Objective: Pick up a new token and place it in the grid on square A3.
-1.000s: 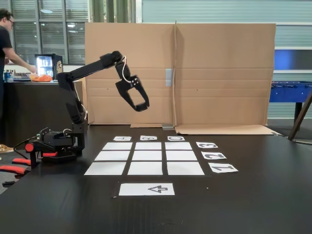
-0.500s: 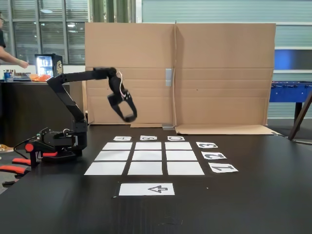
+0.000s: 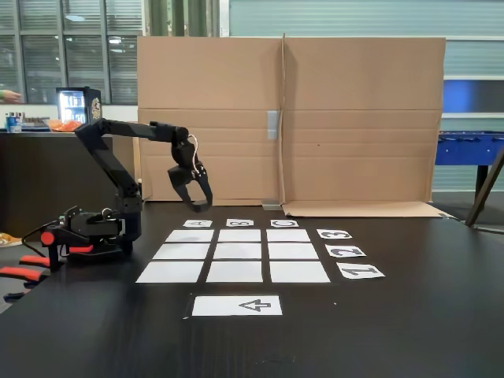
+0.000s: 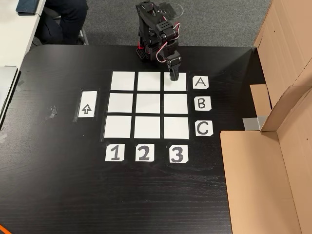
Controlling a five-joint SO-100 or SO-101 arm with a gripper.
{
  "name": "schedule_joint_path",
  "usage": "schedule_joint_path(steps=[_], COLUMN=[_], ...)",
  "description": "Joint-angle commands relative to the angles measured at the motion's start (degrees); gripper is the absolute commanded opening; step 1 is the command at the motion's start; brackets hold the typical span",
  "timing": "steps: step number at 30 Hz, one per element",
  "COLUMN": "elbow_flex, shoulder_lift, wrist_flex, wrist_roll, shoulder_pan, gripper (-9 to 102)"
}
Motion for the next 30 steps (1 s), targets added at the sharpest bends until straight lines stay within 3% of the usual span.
schedule_joint_path(steps=[1, 30], elbow_flex=[0.35, 7.56], shoulder_lift=[-1.05, -10.28], wrist_flex=[-1.58, -13.45], wrist_roll=[0.44, 0.53], shoulder_pan=[-0.35, -4.13], gripper=[1, -1])
